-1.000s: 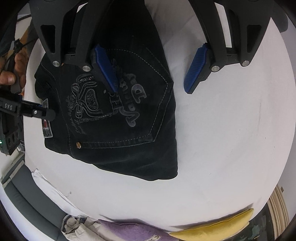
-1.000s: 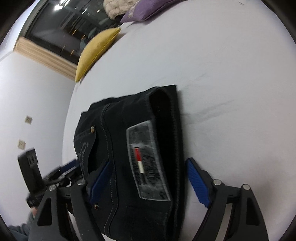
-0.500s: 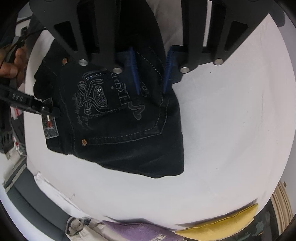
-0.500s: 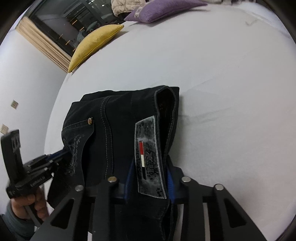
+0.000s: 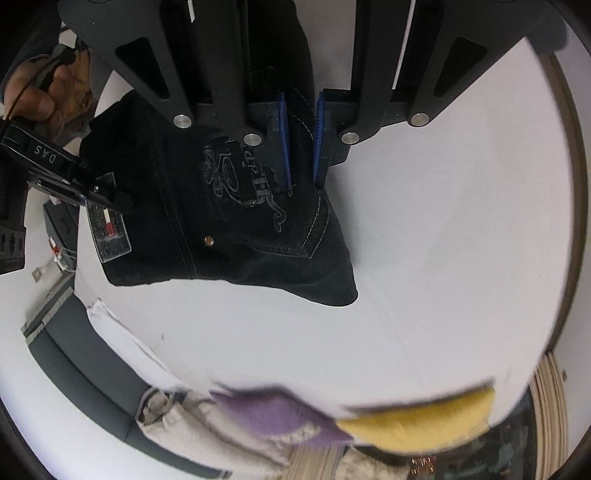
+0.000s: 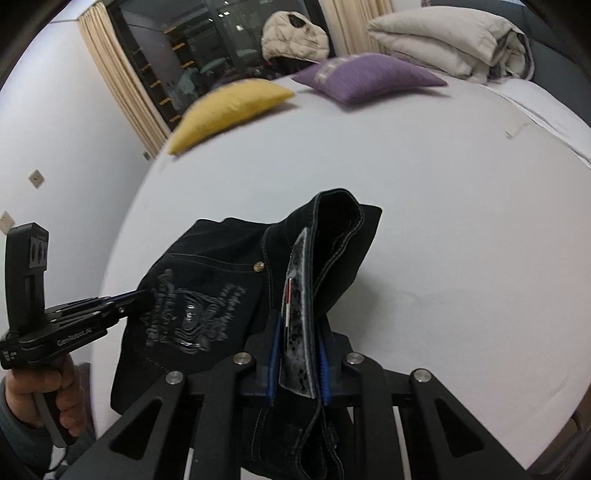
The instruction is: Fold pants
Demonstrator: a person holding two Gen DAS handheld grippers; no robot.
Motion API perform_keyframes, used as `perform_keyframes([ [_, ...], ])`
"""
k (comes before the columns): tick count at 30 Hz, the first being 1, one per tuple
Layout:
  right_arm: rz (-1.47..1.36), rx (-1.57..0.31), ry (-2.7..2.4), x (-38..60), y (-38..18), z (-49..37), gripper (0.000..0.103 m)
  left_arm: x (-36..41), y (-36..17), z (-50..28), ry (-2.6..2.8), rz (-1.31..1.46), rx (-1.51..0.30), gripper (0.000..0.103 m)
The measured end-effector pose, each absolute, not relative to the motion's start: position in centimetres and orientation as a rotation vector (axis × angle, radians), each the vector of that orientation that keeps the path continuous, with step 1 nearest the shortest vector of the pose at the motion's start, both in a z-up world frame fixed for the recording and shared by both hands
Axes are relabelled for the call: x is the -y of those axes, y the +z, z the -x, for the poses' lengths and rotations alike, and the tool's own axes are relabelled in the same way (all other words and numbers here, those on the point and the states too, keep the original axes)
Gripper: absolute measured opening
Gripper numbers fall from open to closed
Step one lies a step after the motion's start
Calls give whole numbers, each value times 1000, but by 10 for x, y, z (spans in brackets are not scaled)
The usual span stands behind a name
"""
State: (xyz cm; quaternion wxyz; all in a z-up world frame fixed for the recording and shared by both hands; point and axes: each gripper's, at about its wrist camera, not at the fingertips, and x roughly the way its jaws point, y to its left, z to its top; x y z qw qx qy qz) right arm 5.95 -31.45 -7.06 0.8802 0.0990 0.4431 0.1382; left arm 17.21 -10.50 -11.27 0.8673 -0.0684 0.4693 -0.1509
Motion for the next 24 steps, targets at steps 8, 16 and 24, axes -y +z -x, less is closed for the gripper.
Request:
perform_keyframes([
  [8,-289,-909,349,283,-69,-98,19,44,-88,-201,-235,117,-944,10],
  [16,-465,-1086,193,316,-169,-117,68,6,-172,-223,-160,156,-1018,55],
  [24,-389,-874,141,317,-101,-81,77,-5,-100,-155,-104,87,-751,62],
])
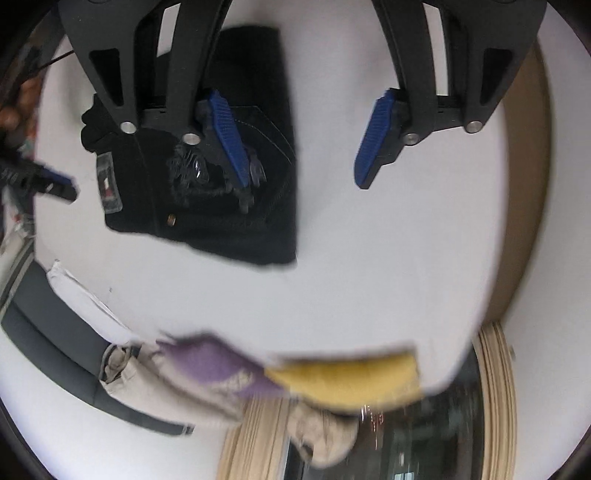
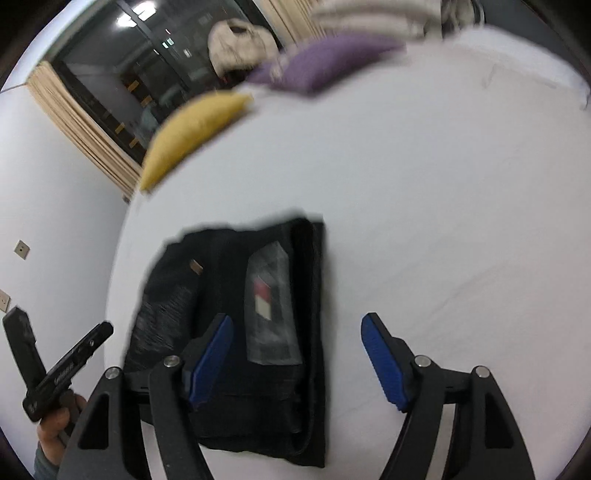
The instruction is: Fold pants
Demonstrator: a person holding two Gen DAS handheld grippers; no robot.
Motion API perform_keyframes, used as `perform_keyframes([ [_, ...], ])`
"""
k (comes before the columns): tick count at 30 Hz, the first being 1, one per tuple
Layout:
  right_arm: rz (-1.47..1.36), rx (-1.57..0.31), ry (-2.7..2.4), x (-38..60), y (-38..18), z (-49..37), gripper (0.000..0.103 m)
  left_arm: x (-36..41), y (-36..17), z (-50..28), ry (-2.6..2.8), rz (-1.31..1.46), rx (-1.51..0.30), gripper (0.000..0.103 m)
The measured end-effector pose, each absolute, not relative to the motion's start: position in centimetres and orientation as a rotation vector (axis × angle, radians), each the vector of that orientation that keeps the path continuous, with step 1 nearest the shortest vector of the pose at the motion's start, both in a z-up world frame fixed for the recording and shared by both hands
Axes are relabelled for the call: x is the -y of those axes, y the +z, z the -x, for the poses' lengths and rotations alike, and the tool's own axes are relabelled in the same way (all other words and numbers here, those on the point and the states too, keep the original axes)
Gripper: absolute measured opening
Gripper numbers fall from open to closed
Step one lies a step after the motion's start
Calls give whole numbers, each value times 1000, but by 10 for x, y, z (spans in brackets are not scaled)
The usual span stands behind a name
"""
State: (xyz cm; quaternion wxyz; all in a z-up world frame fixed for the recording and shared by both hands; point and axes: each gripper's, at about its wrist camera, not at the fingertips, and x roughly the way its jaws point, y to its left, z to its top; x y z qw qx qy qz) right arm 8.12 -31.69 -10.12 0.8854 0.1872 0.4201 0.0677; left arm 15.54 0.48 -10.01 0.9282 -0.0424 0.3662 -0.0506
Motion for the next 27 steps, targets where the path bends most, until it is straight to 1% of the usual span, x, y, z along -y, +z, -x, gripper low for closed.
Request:
perform_keyframes([
  [1,-364,-835,131,314,-89,-75,77,-4,-86,-143,-96,69,-694,65],
  [3,-307,-734,125,307,-62,-58,78,3,-53,-120,-72,54,-566,74],
  [5,-264,-616,102,302,-29,-42,88,6,-16,-87,-22,19,-405,99],
  [6,-254,-566,95,301,-18,-33,91,7,2,-66,9,4,-303,103],
  [8,-235,-418,84,299,12,-7,103,12,37,-17,86,-36,-64,103],
  [9,-225,-341,72,298,25,6,103,14,52,1,117,-59,18,103],
  [10,-208,-274,56,296,39,18,103,16,64,14,133,-80,60,103],
  [12,-171,-188,28,292,62,36,103,23,91,35,117,-124,59,103],
  [15,-153,-107,36,293,90,61,103,24,112,51,63,-106,22,103],
  [19,-129,-21,55,290,113,85,103,21,125,62,-81,-37,-125,103],
  [23,-99,-37,81,285,119,94,103,22,119,56,-184,-19,-284,103],
  [27,-142,-144,132,283,112,94,103,34,103,46,-107,-61,-406,103],
])
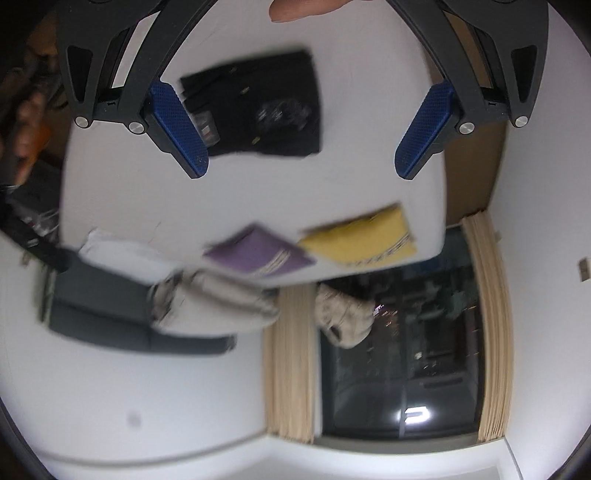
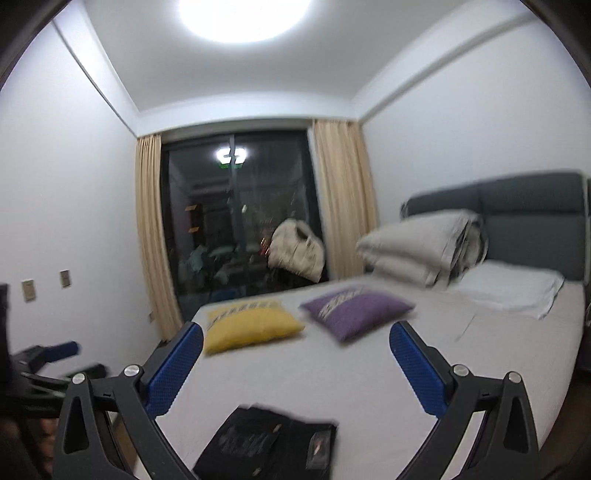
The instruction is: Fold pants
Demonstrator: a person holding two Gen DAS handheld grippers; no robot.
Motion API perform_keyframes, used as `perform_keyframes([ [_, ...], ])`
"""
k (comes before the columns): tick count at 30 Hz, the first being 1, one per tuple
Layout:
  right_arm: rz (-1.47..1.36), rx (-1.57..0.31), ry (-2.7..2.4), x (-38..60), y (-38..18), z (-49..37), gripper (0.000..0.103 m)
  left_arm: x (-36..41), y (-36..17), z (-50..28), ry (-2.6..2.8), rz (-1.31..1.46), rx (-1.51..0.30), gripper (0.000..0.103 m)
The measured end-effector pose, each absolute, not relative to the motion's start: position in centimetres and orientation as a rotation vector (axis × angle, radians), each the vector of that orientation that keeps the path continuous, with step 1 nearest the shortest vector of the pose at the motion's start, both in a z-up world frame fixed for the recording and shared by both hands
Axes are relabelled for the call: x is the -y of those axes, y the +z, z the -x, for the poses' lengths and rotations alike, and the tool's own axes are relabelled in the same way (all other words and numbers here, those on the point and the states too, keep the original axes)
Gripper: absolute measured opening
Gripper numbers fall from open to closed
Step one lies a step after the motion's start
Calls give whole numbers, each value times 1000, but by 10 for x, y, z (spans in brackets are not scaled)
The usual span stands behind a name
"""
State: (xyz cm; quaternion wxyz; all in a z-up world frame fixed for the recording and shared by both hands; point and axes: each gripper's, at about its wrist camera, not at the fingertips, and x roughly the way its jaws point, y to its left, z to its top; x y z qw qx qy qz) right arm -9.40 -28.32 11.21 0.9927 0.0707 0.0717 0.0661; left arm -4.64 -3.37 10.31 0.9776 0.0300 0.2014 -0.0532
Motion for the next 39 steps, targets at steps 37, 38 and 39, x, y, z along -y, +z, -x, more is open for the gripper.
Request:
perform_keyframes([
  [37,-115,-672,53,232,21,57,103,40,-25,-29,-36,27,-802,103],
  [38,-114,-673,54,232,21,57,103,41,-25,-29,-37,27,-802,103],
  [39,-114,-674,54,232,20,57,103,41,-25,-30,-38,27,-803,103],
])
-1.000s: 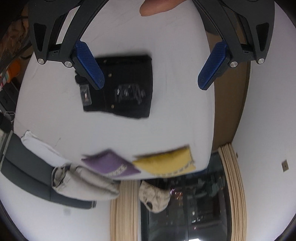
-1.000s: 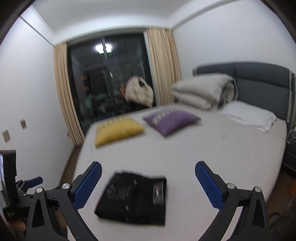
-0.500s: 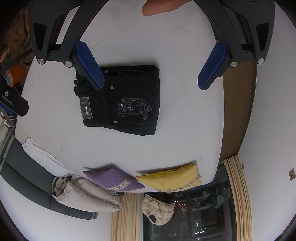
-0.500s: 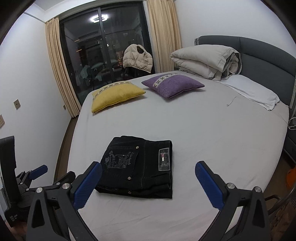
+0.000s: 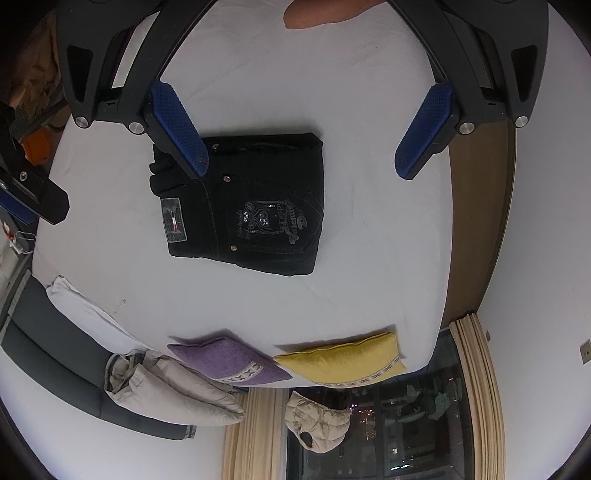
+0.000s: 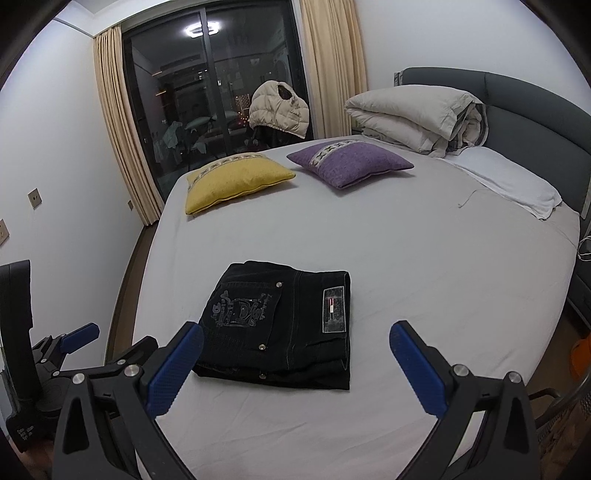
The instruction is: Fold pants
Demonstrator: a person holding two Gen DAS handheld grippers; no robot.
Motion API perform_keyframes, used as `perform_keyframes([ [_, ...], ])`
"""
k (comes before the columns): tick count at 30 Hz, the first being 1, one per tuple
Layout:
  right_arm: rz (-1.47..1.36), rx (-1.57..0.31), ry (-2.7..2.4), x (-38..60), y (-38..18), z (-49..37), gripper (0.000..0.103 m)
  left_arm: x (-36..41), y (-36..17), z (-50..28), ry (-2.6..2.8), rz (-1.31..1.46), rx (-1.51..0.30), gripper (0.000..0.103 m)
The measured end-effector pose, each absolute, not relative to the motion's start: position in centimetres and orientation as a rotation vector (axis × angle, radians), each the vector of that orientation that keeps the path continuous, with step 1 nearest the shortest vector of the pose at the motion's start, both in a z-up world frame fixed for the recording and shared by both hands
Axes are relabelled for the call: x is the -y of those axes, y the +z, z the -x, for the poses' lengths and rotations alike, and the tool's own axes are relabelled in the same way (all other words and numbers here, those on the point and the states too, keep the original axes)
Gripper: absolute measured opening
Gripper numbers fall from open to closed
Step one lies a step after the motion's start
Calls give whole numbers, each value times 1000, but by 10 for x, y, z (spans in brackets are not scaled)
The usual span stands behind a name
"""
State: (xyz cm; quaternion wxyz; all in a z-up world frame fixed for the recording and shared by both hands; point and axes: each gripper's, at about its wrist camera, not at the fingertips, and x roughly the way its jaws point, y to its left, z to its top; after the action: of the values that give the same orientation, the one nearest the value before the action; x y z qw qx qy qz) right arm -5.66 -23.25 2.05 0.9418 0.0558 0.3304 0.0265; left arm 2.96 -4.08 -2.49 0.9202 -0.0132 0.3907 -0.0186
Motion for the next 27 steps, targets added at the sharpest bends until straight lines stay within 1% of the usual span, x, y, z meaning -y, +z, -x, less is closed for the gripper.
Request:
perform_keyframes([
  [27,-116,-689,53,228,11,55,103,44,-30,-32,-41,28,-811,103],
])
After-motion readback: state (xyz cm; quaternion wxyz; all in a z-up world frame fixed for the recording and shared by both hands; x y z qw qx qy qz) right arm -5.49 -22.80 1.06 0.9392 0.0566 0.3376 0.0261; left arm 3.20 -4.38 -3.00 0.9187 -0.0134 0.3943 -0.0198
